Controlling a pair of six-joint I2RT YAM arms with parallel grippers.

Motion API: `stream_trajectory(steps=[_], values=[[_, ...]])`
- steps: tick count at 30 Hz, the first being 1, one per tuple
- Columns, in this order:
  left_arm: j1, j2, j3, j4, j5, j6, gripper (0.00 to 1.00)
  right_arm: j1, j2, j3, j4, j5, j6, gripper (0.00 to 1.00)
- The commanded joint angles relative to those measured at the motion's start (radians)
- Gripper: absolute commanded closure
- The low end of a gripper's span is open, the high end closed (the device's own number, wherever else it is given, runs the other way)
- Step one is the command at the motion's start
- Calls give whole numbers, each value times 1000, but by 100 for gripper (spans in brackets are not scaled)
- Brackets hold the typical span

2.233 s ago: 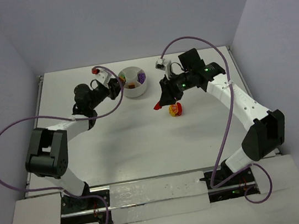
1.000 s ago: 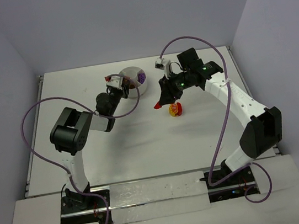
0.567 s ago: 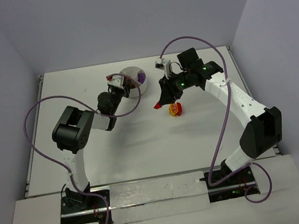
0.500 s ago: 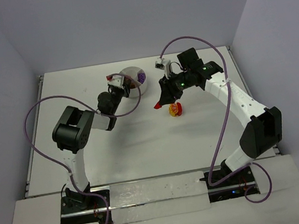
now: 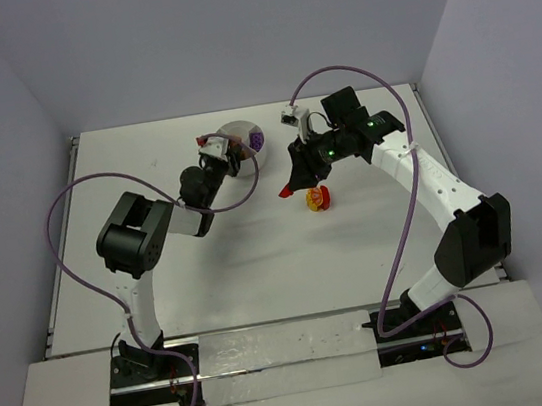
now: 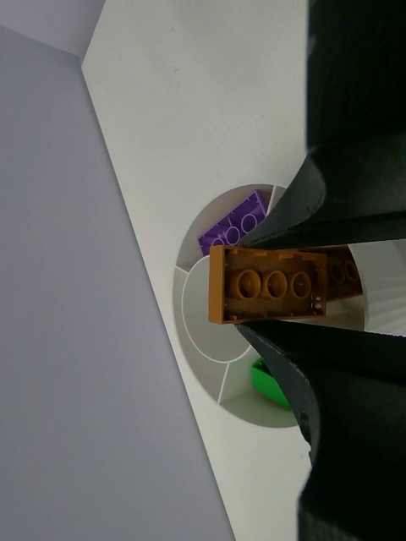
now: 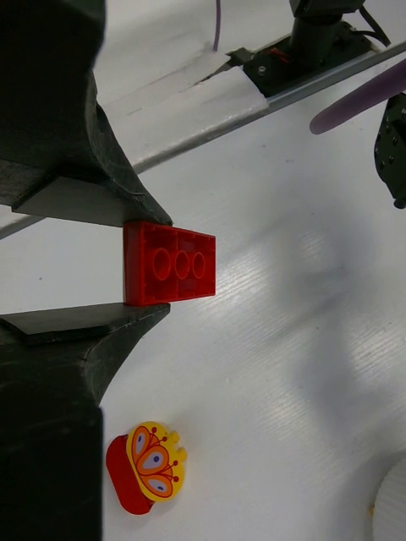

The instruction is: Sort the legos into containers by color

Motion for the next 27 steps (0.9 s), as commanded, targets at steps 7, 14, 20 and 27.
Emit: stream_trajectory(steps=[7,14,20,27], values=[[-8,-42,-20,423,-13,3,37,-7,-13,16,10,-27,-8,100],[-8,-136,-43,430,-15,37,30,-6,-13,24,23,-3,5,100],[1,-308,-133,387,-8,109,24,-7,0,63,83,86,59,100],[136,-604,-47,-378,84,-88,3,-6,111,237,185,241,176,100]])
